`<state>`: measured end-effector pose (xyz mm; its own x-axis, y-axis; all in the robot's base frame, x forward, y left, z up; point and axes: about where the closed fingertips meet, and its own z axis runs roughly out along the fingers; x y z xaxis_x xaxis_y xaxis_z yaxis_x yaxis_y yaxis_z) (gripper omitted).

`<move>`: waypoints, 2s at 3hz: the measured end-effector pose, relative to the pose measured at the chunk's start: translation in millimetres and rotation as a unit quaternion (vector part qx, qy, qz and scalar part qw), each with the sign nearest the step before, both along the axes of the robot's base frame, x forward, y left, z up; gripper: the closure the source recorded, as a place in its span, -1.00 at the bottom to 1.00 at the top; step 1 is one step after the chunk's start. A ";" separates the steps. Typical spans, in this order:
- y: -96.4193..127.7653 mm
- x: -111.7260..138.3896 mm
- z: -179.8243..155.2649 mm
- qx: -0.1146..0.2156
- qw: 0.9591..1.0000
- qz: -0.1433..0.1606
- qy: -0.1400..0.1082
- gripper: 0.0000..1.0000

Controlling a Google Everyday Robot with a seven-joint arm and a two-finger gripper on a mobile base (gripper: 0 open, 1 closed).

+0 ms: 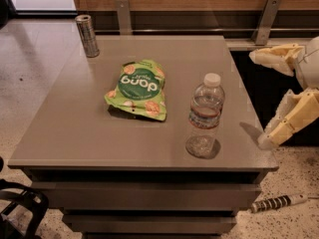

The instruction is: Move water bottle near redbull can

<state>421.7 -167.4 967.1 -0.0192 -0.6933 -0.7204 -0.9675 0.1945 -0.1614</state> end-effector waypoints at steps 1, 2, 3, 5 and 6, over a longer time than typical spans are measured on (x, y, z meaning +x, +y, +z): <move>2.9 14.4 -6.1 0.060 0.998 -0.005 -0.027 -1.00; -2.6 35.6 -20.6 0.124 0.991 -0.017 -0.056 -1.00; -7.7 48.5 -33.4 0.170 0.984 -0.019 -0.057 -1.00; -0.4 47.2 -41.0 0.235 0.971 0.011 -0.049 -1.00; 3.0 42.0 -40.2 0.254 0.966 0.018 -0.042 -1.00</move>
Offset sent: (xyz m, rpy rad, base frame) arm 0.0633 -0.0202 -0.0410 0.4122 -0.1822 -0.0750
